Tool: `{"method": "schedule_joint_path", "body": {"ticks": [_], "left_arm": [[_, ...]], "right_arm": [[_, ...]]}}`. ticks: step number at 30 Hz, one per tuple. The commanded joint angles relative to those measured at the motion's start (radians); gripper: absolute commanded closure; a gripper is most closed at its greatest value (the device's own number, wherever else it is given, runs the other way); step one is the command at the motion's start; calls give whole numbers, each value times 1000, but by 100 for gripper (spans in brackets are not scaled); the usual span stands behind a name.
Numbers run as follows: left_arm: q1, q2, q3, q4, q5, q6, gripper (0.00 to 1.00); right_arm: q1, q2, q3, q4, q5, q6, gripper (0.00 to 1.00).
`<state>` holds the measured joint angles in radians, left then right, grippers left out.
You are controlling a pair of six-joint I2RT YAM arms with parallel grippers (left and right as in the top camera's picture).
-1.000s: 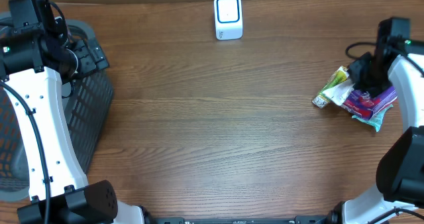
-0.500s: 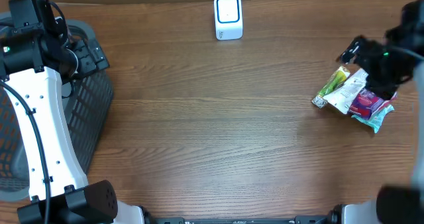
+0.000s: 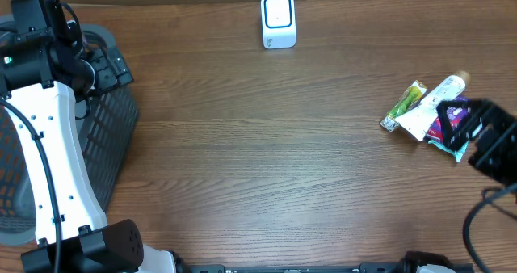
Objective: Scan the item barcode
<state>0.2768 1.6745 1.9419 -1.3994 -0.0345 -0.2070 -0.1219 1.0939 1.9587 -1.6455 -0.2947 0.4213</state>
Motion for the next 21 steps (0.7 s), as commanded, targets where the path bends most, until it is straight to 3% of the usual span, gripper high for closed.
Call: {"method": "schedule_joint_path", "body": {"ticks": [1, 6, 13, 21], "left_arm": [[4, 3, 8, 1, 5, -10, 0], [4, 3, 8, 1, 5, -10, 0], [4, 3, 8, 1, 5, -10, 0], [4, 3, 8, 1, 5, -10, 0]], "right_arm": [[4, -25, 3, -48, 99, -10, 0], [8, -98, -105, 106, 208, -13, 0], [10, -372, -509, 503, 178, -273, 0], [24, -733, -1286, 1227, 134, -299, 0]]}}
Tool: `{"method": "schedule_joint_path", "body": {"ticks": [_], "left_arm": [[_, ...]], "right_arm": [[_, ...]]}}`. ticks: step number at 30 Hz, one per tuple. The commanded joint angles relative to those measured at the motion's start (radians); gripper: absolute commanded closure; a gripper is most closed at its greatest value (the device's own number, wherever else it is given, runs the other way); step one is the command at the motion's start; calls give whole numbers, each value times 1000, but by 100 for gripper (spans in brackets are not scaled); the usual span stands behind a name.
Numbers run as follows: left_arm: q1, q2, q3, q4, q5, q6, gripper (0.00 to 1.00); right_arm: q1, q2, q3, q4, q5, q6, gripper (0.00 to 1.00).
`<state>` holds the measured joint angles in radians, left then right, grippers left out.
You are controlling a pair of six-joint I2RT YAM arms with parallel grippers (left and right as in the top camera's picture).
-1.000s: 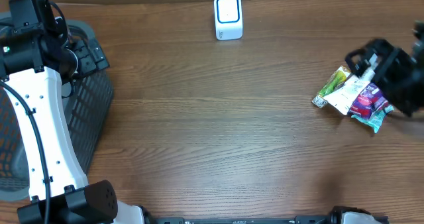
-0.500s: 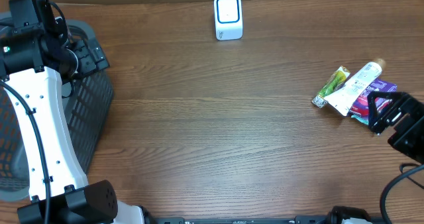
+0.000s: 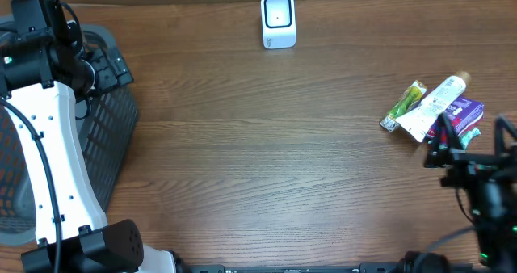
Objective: Scan the item barcode
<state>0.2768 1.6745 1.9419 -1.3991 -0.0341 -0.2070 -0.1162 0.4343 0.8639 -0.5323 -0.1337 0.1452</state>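
The white barcode scanner (image 3: 279, 20) stands at the table's far edge, its window lit blue. At the right lies a small pile of items: a green packet (image 3: 404, 105), a white tube (image 3: 437, 103) and a purple packet (image 3: 461, 112) with a teal edge beneath it. My right gripper (image 3: 471, 140) hovers just in front of the pile, fingers spread apart and pointing at it, holding nothing. My left gripper (image 3: 111, 68) hangs over the rim of the dark basket at the far left; its jaws are too dark to read.
A dark mesh basket (image 3: 109, 144) fills the left edge under the white left arm. The right arm and its cable occupy the lower right corner. Brown wooden tabletop (image 3: 266, 144) lies between basket, scanner and pile.
My right gripper was over the purple packet, covering it; now it sits nearer the front edge, and the packet shows fully. The items, scanner and left arm have not moved.
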Motion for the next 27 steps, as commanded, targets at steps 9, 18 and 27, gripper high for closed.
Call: {"method": "schedule_joint_path", "body": {"ticks": [9, 18, 27], "left_arm": [[4, 3, 8, 0, 5, -10, 0], [4, 3, 8, 0, 5, -10, 0], [4, 3, 8, 0, 5, -10, 0]], "right_arm": [[143, -311, -697, 479, 4, -180, 0], [145, -432, -856, 464, -26, -172, 0], [145, -432, -856, 467, -40, -169, 0]]}}
